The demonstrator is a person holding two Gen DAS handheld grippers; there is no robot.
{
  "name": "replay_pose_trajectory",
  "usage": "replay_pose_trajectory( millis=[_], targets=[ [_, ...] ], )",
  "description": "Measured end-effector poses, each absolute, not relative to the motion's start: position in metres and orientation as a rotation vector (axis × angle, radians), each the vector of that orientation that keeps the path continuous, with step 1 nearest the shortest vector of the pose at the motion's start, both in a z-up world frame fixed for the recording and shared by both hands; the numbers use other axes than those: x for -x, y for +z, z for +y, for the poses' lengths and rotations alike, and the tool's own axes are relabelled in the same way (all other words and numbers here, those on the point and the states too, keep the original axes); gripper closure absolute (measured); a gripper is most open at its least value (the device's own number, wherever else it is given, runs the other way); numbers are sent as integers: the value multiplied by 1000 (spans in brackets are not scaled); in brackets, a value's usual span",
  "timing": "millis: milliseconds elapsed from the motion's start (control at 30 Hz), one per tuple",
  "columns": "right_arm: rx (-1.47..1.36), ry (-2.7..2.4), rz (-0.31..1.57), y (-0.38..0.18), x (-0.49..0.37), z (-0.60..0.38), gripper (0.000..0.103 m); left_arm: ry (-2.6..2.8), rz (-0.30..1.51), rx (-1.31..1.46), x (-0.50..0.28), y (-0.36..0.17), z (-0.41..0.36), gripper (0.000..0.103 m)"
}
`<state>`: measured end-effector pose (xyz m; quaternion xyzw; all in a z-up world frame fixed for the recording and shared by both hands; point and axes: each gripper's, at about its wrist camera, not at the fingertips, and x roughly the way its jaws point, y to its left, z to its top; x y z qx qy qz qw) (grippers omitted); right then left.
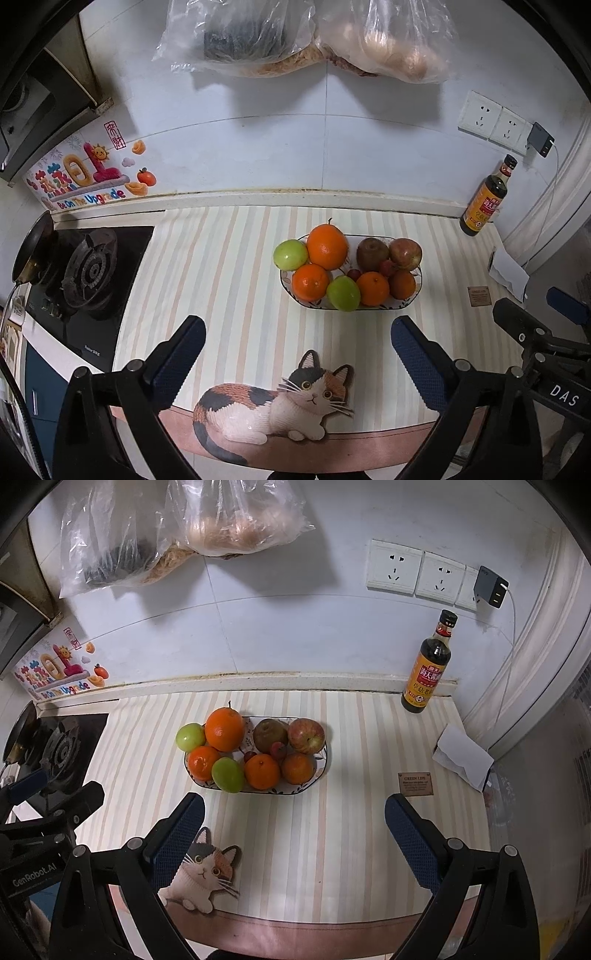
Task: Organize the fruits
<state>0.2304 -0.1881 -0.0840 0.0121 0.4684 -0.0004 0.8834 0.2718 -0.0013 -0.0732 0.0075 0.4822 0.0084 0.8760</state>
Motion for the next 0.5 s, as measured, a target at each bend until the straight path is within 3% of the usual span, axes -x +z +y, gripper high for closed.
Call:
replay_pose_trajectory(
  millis=[500],
  targets=[
    [-26,-7,973,-81,-221,-191,3,19,998,-11,-265,-70,0,0]
  ],
)
